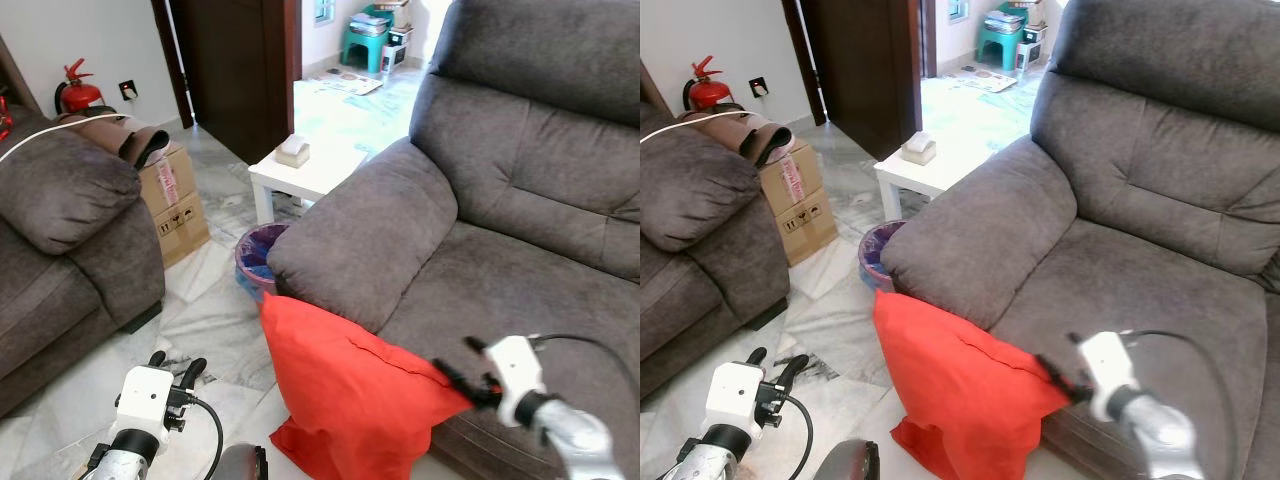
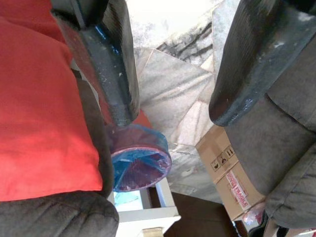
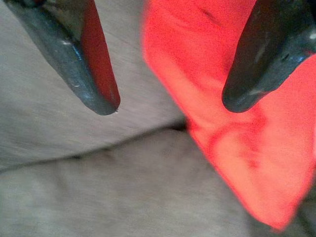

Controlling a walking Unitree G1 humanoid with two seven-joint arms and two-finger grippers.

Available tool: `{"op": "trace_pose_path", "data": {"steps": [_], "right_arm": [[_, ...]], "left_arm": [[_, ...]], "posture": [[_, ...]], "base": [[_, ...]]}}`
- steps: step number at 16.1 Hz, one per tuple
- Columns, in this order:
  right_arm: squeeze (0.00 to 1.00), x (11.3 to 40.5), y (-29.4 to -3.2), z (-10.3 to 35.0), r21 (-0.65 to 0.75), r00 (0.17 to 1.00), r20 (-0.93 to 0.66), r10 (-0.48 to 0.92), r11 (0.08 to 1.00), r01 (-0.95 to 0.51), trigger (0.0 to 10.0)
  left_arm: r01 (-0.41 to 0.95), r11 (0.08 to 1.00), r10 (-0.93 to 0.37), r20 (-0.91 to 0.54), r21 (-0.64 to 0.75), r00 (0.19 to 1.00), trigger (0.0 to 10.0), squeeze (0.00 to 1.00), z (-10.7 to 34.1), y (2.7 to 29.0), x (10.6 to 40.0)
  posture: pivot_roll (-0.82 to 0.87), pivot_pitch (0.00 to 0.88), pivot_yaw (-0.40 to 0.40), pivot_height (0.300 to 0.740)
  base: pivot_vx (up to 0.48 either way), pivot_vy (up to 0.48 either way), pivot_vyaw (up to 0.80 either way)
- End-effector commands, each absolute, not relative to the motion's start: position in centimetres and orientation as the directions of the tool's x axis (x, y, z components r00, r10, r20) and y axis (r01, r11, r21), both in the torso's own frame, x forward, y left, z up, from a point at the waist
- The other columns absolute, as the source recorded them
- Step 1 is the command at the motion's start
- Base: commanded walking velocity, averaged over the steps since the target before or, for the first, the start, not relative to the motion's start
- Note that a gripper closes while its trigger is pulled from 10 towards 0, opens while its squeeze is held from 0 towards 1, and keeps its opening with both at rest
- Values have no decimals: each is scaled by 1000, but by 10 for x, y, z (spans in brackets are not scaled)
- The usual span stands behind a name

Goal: Move the pillow to the sofa from floor

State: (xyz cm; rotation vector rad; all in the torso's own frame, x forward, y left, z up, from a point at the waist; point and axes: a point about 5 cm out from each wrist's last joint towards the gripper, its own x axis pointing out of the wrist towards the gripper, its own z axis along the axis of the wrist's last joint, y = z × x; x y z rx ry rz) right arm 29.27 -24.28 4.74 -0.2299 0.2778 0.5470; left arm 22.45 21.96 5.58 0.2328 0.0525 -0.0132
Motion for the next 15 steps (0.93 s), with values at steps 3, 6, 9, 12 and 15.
{"op": "trace_pose_path", "data": {"steps": [3, 6, 9, 12, 15], "right_arm": [[1000, 298, -224, 52, -24, 710, -308, 633, 741, -671, 10000], [1000, 299, -225, 55, -17, 633, -361, 684, 674, -738, 10000], [1000, 301, -227, 52, -102, 623, -455, 636, 658, -746, 10000], [1000, 301, -224, 46, -149, 626, -508, 592, 656, -740, 10000], [1000, 297, -218, 41, -112, 577, -529, 622, 623, -774, 10000]], "left_arm": [[27, 973, -10, -75, 228, 997, 10000, 0, 54, 221, 221], [33, 974, -16, -80, 223, 997, 10000, 0, 53, 221, 221], [46, 977, -28, -89, 210, 996, 10000, 0, 51, 217, 220], [47, 977, -28, -93, 208, 995, 10000, 0, 50, 217, 219], [44, 977, -23, -105, 207, 994, 10000, 0, 49, 219, 216]], "posture": [[223, 98, -2, 604], [218, 98, -3, 604], [222, 103, -6, 604], [224, 106, -8, 604], [230, 109, -9, 604]], "base": [[0, 0, 0], [0, 0, 0], [0, 0, 0], [0, 0, 0], [0, 0, 0]]}}
